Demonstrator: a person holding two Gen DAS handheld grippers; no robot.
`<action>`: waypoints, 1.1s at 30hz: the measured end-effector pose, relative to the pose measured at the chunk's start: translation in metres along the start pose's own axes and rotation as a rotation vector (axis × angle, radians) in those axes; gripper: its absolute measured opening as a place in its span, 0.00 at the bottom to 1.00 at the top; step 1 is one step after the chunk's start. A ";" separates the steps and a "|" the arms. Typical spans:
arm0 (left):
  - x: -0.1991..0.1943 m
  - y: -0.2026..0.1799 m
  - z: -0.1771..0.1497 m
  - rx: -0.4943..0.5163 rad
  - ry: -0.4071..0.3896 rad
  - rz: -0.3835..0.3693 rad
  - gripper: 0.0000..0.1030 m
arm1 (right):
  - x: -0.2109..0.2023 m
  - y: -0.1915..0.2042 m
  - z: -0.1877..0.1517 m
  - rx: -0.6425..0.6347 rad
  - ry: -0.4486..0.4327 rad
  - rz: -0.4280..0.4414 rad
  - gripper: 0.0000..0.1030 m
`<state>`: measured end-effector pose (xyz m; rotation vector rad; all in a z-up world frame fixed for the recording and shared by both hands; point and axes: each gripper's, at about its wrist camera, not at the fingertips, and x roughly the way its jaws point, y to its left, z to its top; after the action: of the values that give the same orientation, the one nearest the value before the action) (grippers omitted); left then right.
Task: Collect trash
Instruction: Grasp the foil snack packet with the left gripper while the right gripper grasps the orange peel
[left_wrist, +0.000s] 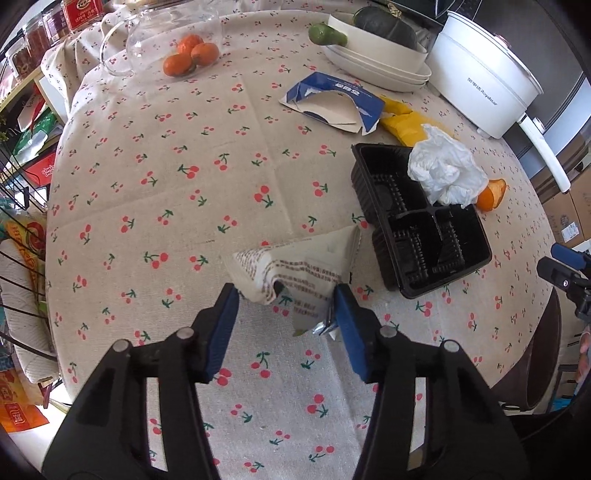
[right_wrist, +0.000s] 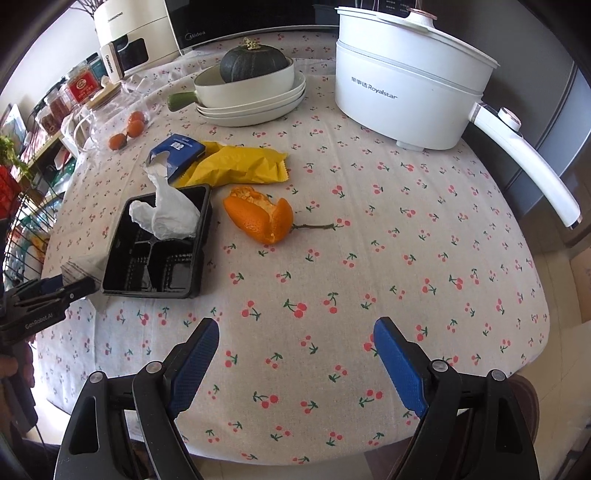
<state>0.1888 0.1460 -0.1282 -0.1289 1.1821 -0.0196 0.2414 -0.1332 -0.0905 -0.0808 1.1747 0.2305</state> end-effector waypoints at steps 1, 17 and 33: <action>-0.002 0.000 0.001 -0.001 -0.001 -0.009 0.36 | 0.001 0.002 0.004 -0.005 -0.008 0.011 0.85; -0.009 0.019 0.000 -0.024 0.012 -0.006 0.82 | 0.073 0.005 0.043 -0.006 -0.066 0.019 0.83; 0.006 -0.033 0.020 0.942 0.162 0.117 0.87 | 0.079 0.014 0.046 -0.110 -0.052 0.082 0.82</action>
<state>0.2113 0.1143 -0.1231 0.7821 1.2323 -0.4832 0.3084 -0.1007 -0.1448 -0.1227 1.1145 0.3682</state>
